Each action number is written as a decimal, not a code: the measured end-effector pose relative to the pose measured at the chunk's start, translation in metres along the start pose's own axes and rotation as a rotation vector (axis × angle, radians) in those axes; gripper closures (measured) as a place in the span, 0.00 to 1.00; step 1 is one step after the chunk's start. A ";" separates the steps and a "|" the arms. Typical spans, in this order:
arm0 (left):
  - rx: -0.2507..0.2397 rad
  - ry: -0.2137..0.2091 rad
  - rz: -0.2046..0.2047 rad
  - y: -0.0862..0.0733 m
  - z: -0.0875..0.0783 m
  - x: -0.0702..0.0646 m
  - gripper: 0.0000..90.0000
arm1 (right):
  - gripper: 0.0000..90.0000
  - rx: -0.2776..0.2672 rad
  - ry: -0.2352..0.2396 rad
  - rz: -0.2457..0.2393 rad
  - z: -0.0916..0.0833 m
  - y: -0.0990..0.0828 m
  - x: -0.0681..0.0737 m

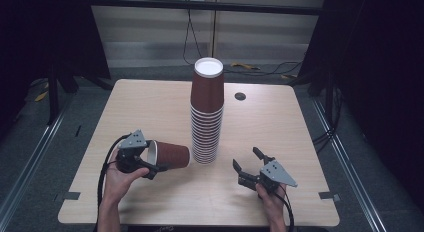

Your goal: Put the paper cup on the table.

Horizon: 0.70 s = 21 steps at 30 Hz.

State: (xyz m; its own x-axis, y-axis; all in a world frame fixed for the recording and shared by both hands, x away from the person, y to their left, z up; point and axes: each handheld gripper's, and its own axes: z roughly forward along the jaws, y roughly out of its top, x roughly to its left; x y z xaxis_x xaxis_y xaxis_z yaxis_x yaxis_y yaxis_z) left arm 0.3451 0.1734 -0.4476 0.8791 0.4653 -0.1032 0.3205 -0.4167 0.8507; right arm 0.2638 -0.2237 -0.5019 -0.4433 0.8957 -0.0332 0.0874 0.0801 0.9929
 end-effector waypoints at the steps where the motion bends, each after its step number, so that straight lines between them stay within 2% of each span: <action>1: 0.012 0.010 0.002 0.000 -0.001 0.002 0.05 | 0.19 0.000 0.000 0.000 0.000 0.000 0.000; 3: 0.026 0.029 -0.010 0.001 -0.004 0.006 0.05 | 0.17 -0.016 0.008 0.020 -0.002 -0.001 -0.001; 9: 0.029 0.047 -0.035 0.005 -0.010 0.016 0.04 | 0.15 -0.056 0.030 0.003 -0.005 -0.002 -0.001; 11: 0.041 0.075 -0.031 0.010 -0.012 0.021 0.04 | 0.15 -0.084 0.031 0.014 -0.008 -0.004 -0.003; 15: 0.047 0.093 -0.027 0.020 -0.019 0.030 0.04 | 0.16 -0.090 0.045 0.009 -0.008 -0.004 -0.003; 21: 0.063 0.084 -0.015 0.035 -0.026 0.038 0.04 | 0.16 -0.088 0.047 0.026 -0.008 -0.004 -0.004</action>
State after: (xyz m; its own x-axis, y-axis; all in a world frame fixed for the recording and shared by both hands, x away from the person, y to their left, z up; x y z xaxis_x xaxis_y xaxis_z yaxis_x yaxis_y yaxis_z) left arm 0.3808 0.1971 -0.4079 0.8425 0.5342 -0.0698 0.3568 -0.4562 0.8153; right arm 0.2582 -0.2310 -0.5047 -0.4837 0.8752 -0.0037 0.0219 0.0163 0.9996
